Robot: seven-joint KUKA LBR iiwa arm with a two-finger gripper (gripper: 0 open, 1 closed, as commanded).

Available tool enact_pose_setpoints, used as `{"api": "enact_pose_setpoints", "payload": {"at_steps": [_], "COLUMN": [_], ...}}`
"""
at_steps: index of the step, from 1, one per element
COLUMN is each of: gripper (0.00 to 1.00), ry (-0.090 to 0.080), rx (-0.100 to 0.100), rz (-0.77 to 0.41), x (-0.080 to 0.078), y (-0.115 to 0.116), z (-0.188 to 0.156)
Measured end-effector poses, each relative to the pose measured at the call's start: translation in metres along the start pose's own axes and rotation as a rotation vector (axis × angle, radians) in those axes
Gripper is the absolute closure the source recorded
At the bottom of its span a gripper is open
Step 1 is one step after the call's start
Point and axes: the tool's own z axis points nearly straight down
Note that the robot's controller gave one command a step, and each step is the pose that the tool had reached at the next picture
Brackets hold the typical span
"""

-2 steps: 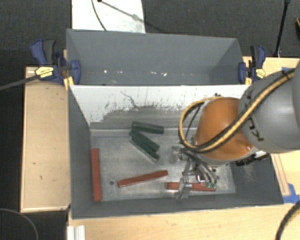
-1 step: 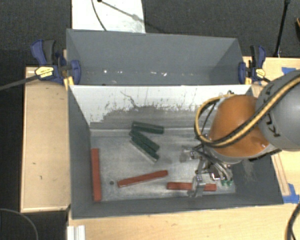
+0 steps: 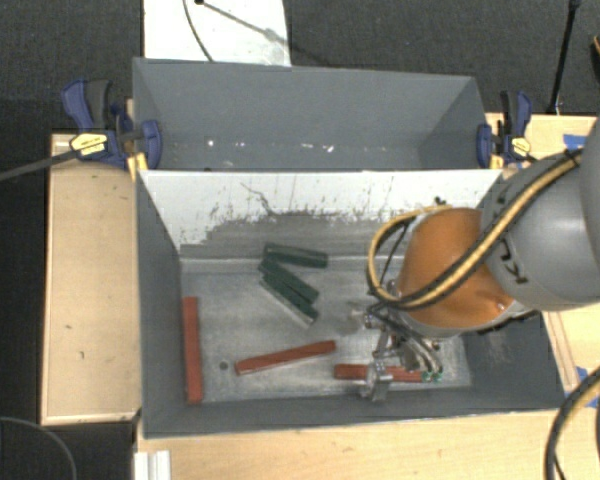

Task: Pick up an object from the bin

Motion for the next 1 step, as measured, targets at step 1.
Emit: {"api": "enact_pose_setpoints", "payload": {"at_steps": [1], "gripper": [0.00], "ry": [-0.001], "rx": [0.000], "rz": [-0.001], "x": [-0.0023], "y": [-0.0001], "z": [-0.0012]}}
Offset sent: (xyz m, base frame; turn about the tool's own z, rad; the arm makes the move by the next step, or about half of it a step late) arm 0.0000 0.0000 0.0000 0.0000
